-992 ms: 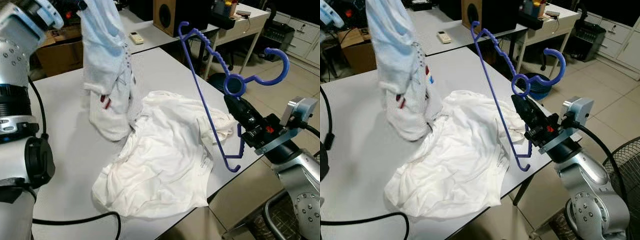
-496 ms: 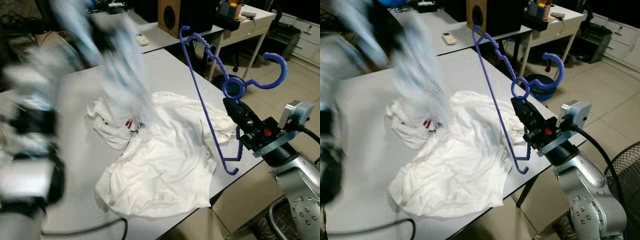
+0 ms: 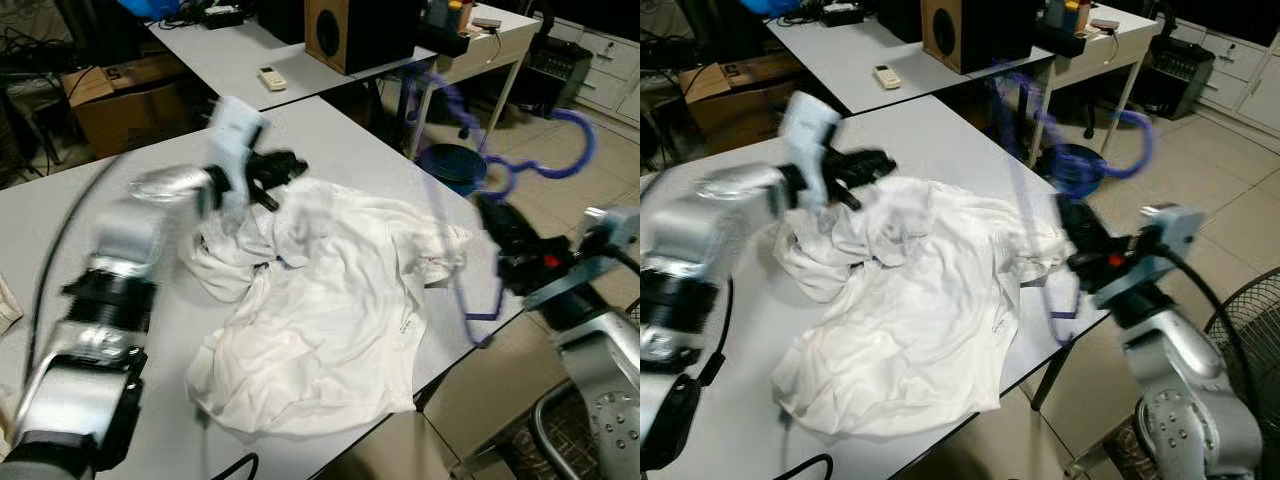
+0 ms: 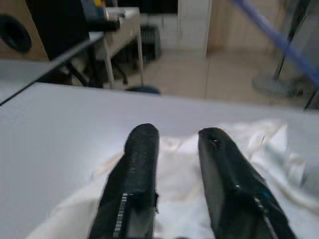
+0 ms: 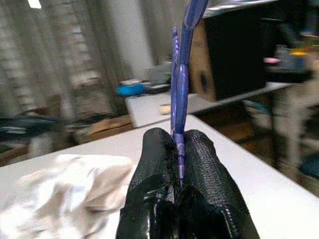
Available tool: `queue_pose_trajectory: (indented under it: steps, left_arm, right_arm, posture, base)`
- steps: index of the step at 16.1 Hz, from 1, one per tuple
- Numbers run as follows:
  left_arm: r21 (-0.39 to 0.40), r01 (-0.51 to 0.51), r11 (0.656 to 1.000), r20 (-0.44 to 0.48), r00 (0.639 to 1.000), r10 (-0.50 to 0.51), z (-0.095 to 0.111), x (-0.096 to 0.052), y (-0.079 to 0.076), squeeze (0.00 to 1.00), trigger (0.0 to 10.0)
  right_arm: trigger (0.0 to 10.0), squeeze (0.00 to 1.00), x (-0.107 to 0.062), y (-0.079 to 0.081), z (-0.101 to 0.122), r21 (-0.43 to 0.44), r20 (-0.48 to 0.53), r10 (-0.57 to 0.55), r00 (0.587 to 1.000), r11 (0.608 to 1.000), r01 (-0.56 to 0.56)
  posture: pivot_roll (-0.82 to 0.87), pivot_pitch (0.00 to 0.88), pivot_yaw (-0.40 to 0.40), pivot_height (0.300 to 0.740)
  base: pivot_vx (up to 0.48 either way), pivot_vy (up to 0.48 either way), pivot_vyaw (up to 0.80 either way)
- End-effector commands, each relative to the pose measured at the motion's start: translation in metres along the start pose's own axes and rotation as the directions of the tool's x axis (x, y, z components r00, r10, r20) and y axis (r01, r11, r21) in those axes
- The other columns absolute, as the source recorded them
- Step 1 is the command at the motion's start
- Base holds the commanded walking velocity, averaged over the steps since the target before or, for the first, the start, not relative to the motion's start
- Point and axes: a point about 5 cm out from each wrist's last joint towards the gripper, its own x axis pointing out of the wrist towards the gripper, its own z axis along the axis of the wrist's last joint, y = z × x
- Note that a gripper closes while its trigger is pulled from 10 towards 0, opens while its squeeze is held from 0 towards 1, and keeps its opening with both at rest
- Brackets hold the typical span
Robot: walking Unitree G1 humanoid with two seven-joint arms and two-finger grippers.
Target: Hang hanger
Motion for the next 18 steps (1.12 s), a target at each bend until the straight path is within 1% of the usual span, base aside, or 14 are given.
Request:
queue_pose_trajectory:
  steps: [1,4,5,6,7,8,10,11,12,13,15,16,17,18]
  left_arm:
    - [-0.027,0.032,0.999,0.024,0.999,-0.032,0.001,-0.007,-0.002,1.0,10.0]
    - [0.057,0.014,0.998,-0.069,0.998,-0.01,-0.02,-0.02,-0.005,1.0,10.0]
    - [0.113,0.012,0.993,-0.121,0.993,0.002,-0.033,-0.029,-0.008,1.0,10.0]
    - [0.156,0.069,0.985,-0.178,0.983,-0.041,-0.048,-0.038,-0.019,0.96,10.0]
    - [0.197,0.152,0.969,-0.247,0.964,-0.101,-0.063,-0.042,-0.031,0.0,10.0]
    - [0.214,0.164,0.963,-0.281,0.954,-0.1,-0.072,-0.042,-0.033,0.0,10.0]
    - [0.344,0.084,0.935,-0.344,0.938,0.042,-0.095,-0.039,-0.027,0.0,10.0]
    - [0.334,0.056,0.941,-0.325,0.944,0.059,-0.096,-0.039,-0.027,0.0,10.0]
    - [0.256,-0.054,0.965,-0.223,0.968,0.113,-0.091,-0.045,-0.021,0.0,10.0]
    - [0.211,-0.082,0.974,-0.174,0.978,0.12,-0.086,-0.049,-0.019,0.0,10.0]
    - [0.185,-0.109,0.977,-0.165,0.976,0.14,-0.085,-0.057,-0.014,0.0,10.0]
    - [0.215,-0.107,0.971,-0.223,0.962,0.156,-0.09,-0.07,-0.007,0.0,10.0]
    - [0.226,-0.079,0.971,-0.284,0.948,0.143,-0.094,-0.084,-0.002,0.0,10.0]
    - [0.233,-0.014,0.972,-0.384,0.918,0.105,-0.098,-0.102,0.0,0.0,10.0]
  right_arm:
    - [10.0,0.0,0.0,-0.007,0.004,-0.016,0.023,-0.057,0.998,0.998,0.058]
    - [10.0,0.0,-0.005,-0.001,0.001,-0.049,-0.025,-0.029,0.999,0.998,0.027]
    - [10.0,0.0,-0.009,0.003,-0.003,-0.063,-0.056,-0.015,0.998,0.998,0.012]
    - [10.0,0.0,-0.015,0.008,-0.009,-0.098,-0.108,-0.005,0.994,0.995,-0.006]
    - [10.0,0.0,-0.018,0.01,-0.017,-0.111,-0.15,-0.017,0.988,0.994,0.0]
    - [10.0,0.0,-0.019,0.01,-0.022,-0.132,-0.179,-0.042,0.983,0.991,0.019]
    - [10.0,0.0,-0.018,0.009,-0.035,-0.17,-0.207,-0.121,0.971,0.982,0.086]
    - [10.0,0.0,-0.017,0.013,-0.036,-0.169,-0.201,-0.112,0.973,0.982,0.078]
    - [10.0,0.0,-0.01,0.03,-0.03,-0.172,-0.18,0.001,0.984,0.985,-0.032]
    - [10.0,0.0,-0.008,0.038,-0.024,-0.147,-0.167,0.081,0.983,0.983,-0.106]
    - [10.0,0.0,-0.007,0.049,-0.018,-0.113,-0.164,0.205,0.965,0.968,-0.225]
    - [10.0,0.0,-0.004,0.061,-0.014,-0.074,-0.185,0.36,0.914,0.923,-0.378]
    - [10.0,0.0,-0.003,0.07,-0.013,-0.041,-0.234,0.486,0.842,0.86,-0.508]
    - [10.0,0.0,-0.006,0.072,-0.023,0.029,-0.36,0.581,0.73,0.789,-0.613]
  posture:
    - [-0.11,0.0,0.05,0.74]
    - [-0.13,0.0,0.048,0.74]
    - [-0.15,0.0,0.05,0.74]
    - [-0.16,0.0,0.058,0.74]
    - [-0.17,0.0,0.062,0.74]
    - [-0.17,0.0,0.061,0.74]
    - [-0.19,0.0,0.074,0.74]
    - [-0.2,0.0,0.081,0.74]
    - [-0.22,0.0,0.083,0.74]
    - [-0.22,0.0,0.078,0.74]
    - [-0.21,0.0,0.066,0.74]
    - [-0.2,0.0,0.058,0.74]
    - [-0.2,0.0,0.063,0.74]
    - [-0.19,0.0,0.064,0.74]
  base:
    - [0.0,0.0,0.0]
    - [0.0,0.0,0.0]
    - [0.0,0.0,0.0]
    - [0.0,0.0,0.0]
    - [0.0,0.0,0.0]
    - [0.0,0.0,0.0]
    - [0.0,0.0,0.0]
    - [0.0,0.0,0.0]
    - [0.0,0.0,0.0]
    - [0.0,0.0,0.0]
    - [0.0,0.0,0.0]
    - [0.0,0.0,0.0]
    - [0.0,0.0,0.0]
    - [0.0,0.0,0.0]
